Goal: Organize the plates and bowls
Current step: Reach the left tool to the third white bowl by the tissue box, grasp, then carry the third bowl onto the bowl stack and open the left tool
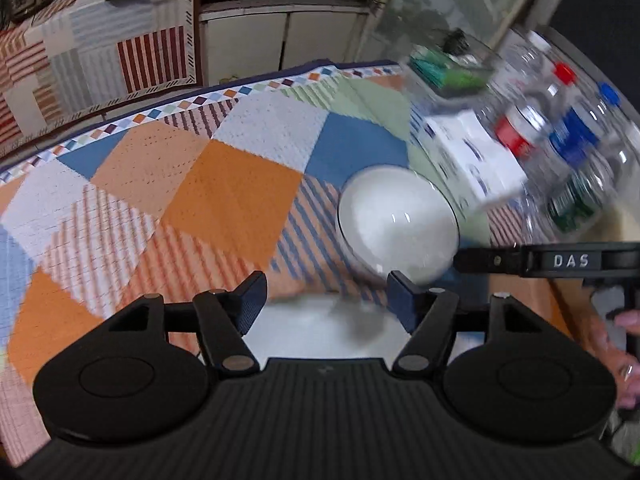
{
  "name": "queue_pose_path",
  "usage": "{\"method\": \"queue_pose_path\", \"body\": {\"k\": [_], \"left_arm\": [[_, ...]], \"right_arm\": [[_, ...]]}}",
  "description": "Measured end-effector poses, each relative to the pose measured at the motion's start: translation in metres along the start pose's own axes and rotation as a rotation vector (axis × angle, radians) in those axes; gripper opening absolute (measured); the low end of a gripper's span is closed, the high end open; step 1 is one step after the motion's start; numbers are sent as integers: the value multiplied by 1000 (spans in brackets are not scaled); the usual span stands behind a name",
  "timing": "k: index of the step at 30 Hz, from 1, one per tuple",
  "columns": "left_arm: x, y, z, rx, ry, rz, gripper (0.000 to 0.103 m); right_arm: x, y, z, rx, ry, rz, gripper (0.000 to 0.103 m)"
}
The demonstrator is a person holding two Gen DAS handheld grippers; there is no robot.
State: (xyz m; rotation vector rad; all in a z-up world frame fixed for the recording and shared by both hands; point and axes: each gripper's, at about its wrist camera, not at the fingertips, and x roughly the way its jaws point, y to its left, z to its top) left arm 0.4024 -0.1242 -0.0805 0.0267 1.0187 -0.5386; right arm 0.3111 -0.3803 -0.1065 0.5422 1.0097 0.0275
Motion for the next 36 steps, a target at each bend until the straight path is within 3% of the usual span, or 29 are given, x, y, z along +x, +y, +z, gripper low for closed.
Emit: {"method": "queue_pose_path", "body": {"k": [5,8,12,14,16,17,19,21,23,25,31,36], "left_arm": [[35,10,18,-173,-28,-89,65],[52,8,22,-204,-42,-111,65],[73,1,20,-162,5,-61,62],[78,-6,14,-120,35,-31,50],[79,-13,6,-74,43,14,32],[80,-17,1,-59,41,25,30],[77,-17,-3,-79,22,-6,16],[76,-17,-4,-110,20,-10,16],[76,-17,-2,-109,26,-6,15],[76,-18,-1,-108,39,-12,16],[70,-12,-6,-152,60,-94,16],[58,-18,-11,-123,96,-109,17]], "right_arm": [[30,-19,8,120,19,-33,61],[38,-21,9,133,-5,-47,60],[46,-19,8,89,-51,-109,56],[45,-23,7,72,-74,-103,52],[44,-28,8,92,-87,-77,46],[44,-29,7,92,-92,-71,46],[44,-26,8,82,-112,-91,45],[48,-20,9,57,-114,-110,37],[49,-15,10,46,-110,-109,20],[52,-10,11,44,-98,-104,13],[57,-8,6,37,-77,-150,9],[52,-22,1,131,-79,-83,9]]}}
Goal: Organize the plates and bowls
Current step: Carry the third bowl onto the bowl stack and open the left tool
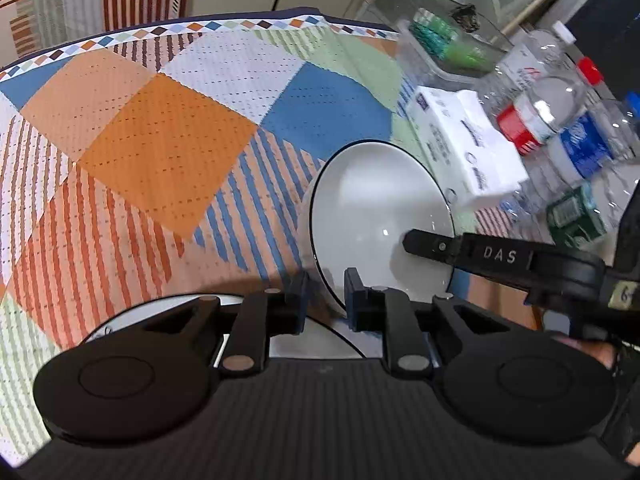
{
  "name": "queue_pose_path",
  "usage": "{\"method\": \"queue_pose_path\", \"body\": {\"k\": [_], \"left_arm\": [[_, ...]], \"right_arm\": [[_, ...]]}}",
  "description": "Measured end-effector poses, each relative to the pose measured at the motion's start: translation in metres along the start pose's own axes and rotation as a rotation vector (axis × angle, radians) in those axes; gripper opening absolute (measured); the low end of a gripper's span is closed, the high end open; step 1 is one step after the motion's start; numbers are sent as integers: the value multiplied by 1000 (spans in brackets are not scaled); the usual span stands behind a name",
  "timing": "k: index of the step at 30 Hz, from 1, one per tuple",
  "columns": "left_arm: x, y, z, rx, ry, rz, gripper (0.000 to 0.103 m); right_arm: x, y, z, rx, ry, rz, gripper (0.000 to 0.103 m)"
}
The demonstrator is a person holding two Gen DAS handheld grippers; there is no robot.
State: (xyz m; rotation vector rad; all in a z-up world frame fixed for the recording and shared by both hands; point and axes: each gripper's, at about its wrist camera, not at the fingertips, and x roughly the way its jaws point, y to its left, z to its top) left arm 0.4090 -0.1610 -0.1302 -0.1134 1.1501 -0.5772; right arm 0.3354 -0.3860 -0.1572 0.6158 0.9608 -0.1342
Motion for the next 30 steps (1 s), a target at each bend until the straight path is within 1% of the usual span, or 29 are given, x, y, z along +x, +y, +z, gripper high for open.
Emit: {"method": "queue_pose_path", "body": {"k": [2,4,6,8,11,13,16,20,24,27,30], "left_arm": [[-15,-4,-3,13,-21,-10,17],[-36,-9,-5,36,-49,-13,17],[-55,-14,-5,42,-48,-13,17],[-75,-20,-9,57,-44,-8,17],[-100,-27,-21,79,-50,-7,17],[-115,-31,-32,84,-37,-13,17],[-134,-37,-51,84,-19,-19,17],[-163,-46,-81,97,-26,-26,17],[-188,-52,-112,113,-10,-47,17],[-206,-58,-135,138,-10,-51,17],[-221,-60,-154,151,-4,-51,17]], "right_arm": [[-9,-4,-2,43,9,34,10],[-22,-11,-3,150,34,84,11],[-35,-9,-7,178,46,115,10],[-49,-3,-13,174,57,131,11],[-74,9,-23,142,48,152,11],[-92,17,-30,110,35,156,11],[-121,27,-43,48,26,142,12],[-156,35,-65,-35,8,122,12],[-189,39,-94,-65,-7,112,12],[-212,38,-114,-56,-13,122,13],[-226,36,-133,-50,13,131,13]]}}
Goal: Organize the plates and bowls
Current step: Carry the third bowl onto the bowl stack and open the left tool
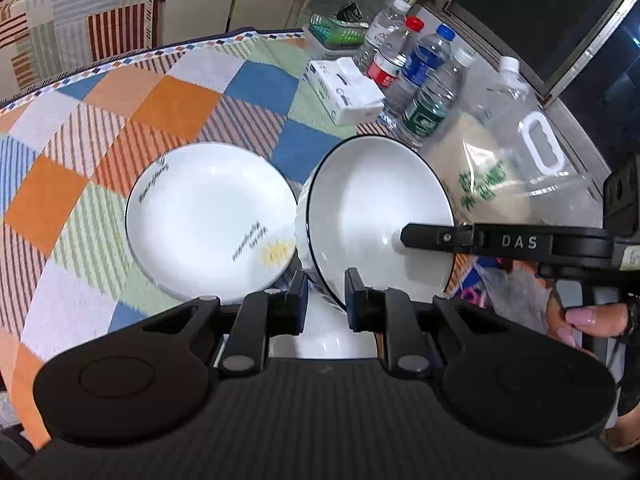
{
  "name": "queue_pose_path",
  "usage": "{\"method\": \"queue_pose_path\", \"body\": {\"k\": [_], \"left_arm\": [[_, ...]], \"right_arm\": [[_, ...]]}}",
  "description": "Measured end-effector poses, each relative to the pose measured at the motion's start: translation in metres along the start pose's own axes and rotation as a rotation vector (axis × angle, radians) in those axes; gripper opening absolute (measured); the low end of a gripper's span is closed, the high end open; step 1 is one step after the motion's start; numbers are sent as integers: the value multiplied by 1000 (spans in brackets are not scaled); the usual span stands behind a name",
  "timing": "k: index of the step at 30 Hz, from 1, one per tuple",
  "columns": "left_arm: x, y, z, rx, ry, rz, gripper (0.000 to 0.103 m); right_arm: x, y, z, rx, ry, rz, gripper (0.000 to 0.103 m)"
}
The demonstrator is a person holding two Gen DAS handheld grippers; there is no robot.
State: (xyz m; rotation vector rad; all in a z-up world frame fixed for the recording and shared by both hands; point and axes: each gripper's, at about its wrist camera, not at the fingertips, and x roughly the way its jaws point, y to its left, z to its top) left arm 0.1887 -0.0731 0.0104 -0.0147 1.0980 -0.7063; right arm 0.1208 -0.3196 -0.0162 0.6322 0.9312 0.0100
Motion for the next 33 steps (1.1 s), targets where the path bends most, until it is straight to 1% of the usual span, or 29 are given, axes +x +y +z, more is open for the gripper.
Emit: {"method": "queue_pose_path", "body": {"k": [4,7,12,18,21,23,25,28,33], "left_arm": [[-7,-8,-25,25,25,24,17],[-4,-8,-42,23,52,33,17],[10,5,-64,-45,92,18,17],[33,15,-76,-85,138,37,17],[41,18,-78,-94,158,31,17],[46,20,-78,-102,177,27,17],[51,20,-80,-104,189,24,17],[55,21,-82,-111,190,27,17],[58,25,-82,-129,199,-4,19]], "right_arm": [[-7,2,-23,4,39,-8,13],[-9,2,-37,-1,66,-24,13],[-1,2,-53,-23,108,-48,13],[23,-1,-66,-54,150,-103,12],[29,-3,-69,-64,162,-114,12],[32,-1,-72,-96,158,-134,12],[34,4,-75,-156,148,-152,12],[37,12,-79,-256,128,-194,12],[44,19,-84,-370,114,-261,12]]}}
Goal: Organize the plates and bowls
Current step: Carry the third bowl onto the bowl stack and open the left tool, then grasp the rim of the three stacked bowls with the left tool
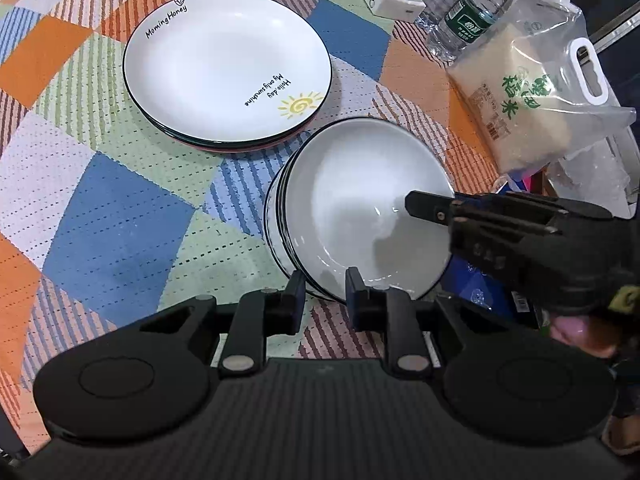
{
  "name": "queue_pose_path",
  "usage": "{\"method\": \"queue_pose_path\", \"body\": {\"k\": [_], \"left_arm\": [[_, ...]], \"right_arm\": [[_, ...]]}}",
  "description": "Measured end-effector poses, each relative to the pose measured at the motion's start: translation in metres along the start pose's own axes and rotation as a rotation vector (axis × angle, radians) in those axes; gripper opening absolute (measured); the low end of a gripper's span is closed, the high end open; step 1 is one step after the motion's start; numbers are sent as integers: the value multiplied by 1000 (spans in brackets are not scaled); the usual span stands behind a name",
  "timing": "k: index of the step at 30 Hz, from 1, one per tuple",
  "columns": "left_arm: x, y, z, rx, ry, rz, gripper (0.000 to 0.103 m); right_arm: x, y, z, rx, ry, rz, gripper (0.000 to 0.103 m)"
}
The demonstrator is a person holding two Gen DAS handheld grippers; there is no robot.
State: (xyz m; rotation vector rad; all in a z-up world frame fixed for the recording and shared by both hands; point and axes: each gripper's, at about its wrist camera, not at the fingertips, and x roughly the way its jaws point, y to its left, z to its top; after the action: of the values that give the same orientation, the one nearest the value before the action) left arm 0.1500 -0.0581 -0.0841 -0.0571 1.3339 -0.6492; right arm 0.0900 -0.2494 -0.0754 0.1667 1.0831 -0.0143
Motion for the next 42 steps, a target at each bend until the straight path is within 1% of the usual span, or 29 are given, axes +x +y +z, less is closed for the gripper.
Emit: {"method": "queue_pose_path", "body": {"k": [3,6,7,9,13,15,16,17,19,21,22,23,24,25,26,27,28,29,30,32,34,36,37,39,42], "left_arm": [[5,3,0,-12,13,-11,19],[5,4,0,-12,10,-22,19],[5,4,-1,-14,1,-20,21],[2,4,-2,-7,-14,-7,24],[-9,8,-4,9,-36,-15,29],[-17,12,-5,12,-62,-13,32],[-20,14,-5,13,-74,-14,34],[-24,17,-5,9,-86,-16,35],[-31,24,-7,0,-112,-27,39],[-37,30,-10,-4,-142,-36,41],[-38,32,-12,-4,-153,-39,42],[-40,35,-14,-3,-162,-43,43],[-40,38,-17,-2,-171,-48,47],[-40,38,-19,6,-181,-54,48],[-40,39,-22,19,-191,-63,49],[-39,39,-24,28,-199,-66,52],[-39,39,-26,35,-209,-67,54],[-38,39,-27,40,-215,-70,55],[-36,40,-28,42,-218,-77,57],[-33,41,-29,40,-228,-95,60],[-30,41,-29,30,-248,-107,65],[-27,44,-29,15,-267,-130,67],[-25,45,-29,8,-272,-143,69],[-17,48,-29,-12,-280,-163,70],[-2,53,-27,-45,-276,-165,70]], "right_arm": [[7,5,-1,-46,-2,-44,12],[13,6,-3,-67,-7,-62,11],[14,8,-5,-79,-10,-65,11],[15,8,-6,-91,-9,-67,11],[17,11,-10,-125,-17,-66,13],[15,10,-10,-131,-22,-53,16],[12,8,-11,-126,-29,-42,18],[8,6,-12,-117,-35,-33,33],[-6,0,-16,-94,-52,3,45],[-22,-3,-23,-111,-95,42,46],[-29,-4,-29,-137,-119,50,49],[-34,-3,-33,-160,-134,47,56],[-38,-2,-39,-191,-144,45,60],[-40,1,-45,-225,-153,41,66],[-41,3,-51,-251,-171,26,72],[-41,7,-56,-265,-192,5,76],[-39,9,-63,-265,-219,-19,84],[-36,12,-70,-255,-239,-29,94],[-34,13,-73,-253,-248,-20,96],[-28,17,-80,-274,-254,22,97],[-20,23,-86,-326,-228,31,97],[-15,27,-92,-371,-236,29,98],[-12,27,-93,-373,-245,34,100],[-2,24,-94,-362,-247,54,100],[20,15,-93,-346,-257,97,100]]}}
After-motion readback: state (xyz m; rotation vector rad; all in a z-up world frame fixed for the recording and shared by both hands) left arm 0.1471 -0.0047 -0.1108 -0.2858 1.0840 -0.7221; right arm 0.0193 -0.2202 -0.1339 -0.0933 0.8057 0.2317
